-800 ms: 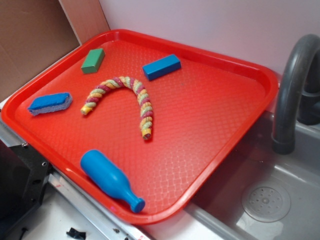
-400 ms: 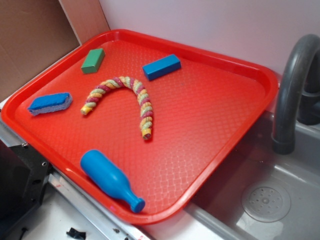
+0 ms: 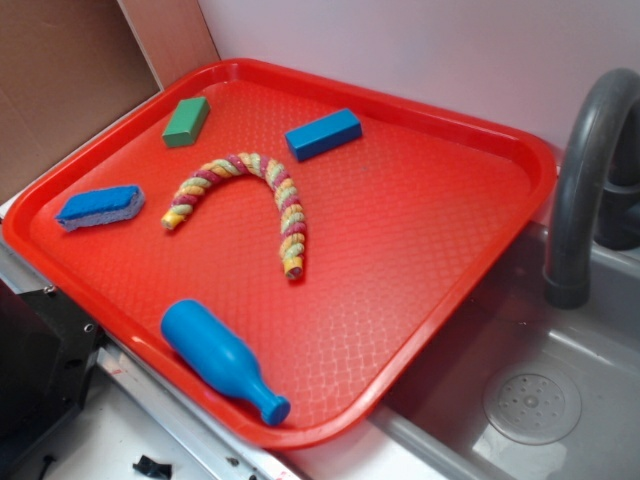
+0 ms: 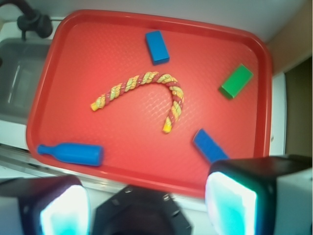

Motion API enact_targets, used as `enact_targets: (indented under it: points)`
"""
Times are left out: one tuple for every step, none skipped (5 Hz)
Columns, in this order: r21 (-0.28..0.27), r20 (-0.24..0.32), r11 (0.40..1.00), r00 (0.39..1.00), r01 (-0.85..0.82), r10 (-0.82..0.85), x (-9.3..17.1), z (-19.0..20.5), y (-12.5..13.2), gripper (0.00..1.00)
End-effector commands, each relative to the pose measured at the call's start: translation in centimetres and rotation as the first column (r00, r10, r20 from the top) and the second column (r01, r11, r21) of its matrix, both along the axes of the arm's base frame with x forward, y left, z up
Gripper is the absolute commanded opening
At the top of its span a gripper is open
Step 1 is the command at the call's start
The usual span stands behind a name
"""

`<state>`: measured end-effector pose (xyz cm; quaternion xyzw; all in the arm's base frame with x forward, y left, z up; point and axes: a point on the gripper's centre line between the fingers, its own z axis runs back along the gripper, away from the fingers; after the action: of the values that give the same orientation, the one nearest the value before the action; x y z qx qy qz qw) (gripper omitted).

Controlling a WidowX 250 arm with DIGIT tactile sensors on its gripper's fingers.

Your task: Grab the blue sponge.

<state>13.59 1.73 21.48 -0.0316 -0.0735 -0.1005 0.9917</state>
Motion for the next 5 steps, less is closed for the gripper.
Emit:
enact_targets:
  points:
    - [0.085,0.069,0.972,0.972,0.219,-0.225,2.4,-3.1,4.4,1.0]
    - [0.111,0.091,0.956,0.955,0.271,-0.282,3.4,-4.7,5.7,1.0]
    - [0.115,0.066,0.936,0.938,0.331,-0.34,3.6,-7.6,5.9,1.0]
    - [0.152,0.005,0.928,0.939,0.339,-0.344,3.7,-10.3,6.7,1.0]
    - [0.151,-0.059,0.917,0.93,0.369,-0.364,3.6,-13.3,7.0,1.0]
